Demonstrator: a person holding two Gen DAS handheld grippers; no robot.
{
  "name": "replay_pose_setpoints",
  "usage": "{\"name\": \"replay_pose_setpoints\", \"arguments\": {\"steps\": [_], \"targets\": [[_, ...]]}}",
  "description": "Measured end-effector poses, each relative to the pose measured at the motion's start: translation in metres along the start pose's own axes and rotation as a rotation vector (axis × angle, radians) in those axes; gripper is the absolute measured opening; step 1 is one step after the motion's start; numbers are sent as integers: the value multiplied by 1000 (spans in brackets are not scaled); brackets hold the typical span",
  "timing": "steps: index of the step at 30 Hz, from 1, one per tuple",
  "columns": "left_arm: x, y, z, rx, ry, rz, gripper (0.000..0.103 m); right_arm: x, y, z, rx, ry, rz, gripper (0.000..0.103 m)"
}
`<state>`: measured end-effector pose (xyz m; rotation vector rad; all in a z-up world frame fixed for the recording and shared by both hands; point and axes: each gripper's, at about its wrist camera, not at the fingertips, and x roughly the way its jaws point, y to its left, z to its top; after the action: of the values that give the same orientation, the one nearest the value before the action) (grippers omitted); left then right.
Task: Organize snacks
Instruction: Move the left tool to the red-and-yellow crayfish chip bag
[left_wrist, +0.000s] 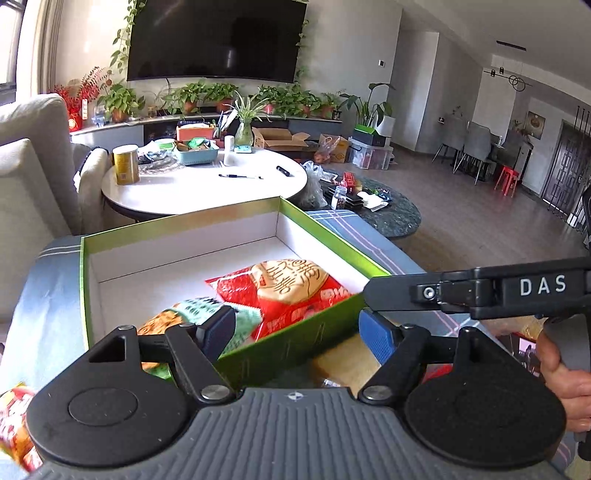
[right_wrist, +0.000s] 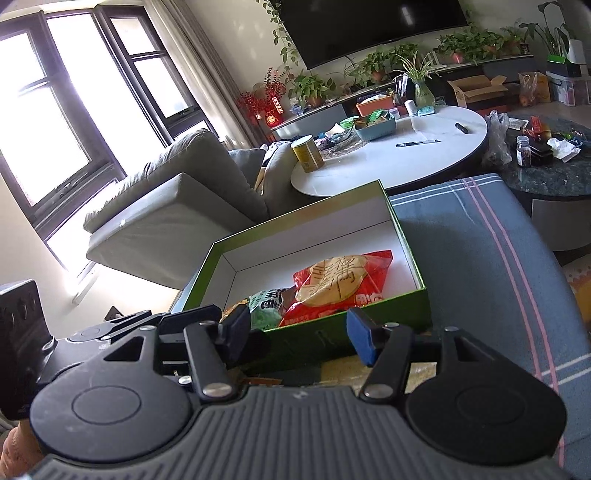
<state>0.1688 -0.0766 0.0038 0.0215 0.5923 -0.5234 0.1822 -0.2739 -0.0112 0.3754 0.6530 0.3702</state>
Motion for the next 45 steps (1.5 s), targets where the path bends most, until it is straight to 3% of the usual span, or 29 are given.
{"name": "replay_pose_setpoints", "arguments": {"steps": [19, 29, 36, 45], "targets": [[-60, 12, -27, -59, -69, 56, 76, -31, 30, -28, -25, -15, 30, 66], [-70, 28, -29, -111, -87, 124, 78, -47, -2, -15, 93, -53, -75, 68], [-70, 59, -46, -208, -39, 185, 78, -19, 11, -34, 47, 44, -43, 70], [-110, 129, -66, -381, -113, 314, 79, 6, 33, -48, 3, 121, -7, 71]]}}
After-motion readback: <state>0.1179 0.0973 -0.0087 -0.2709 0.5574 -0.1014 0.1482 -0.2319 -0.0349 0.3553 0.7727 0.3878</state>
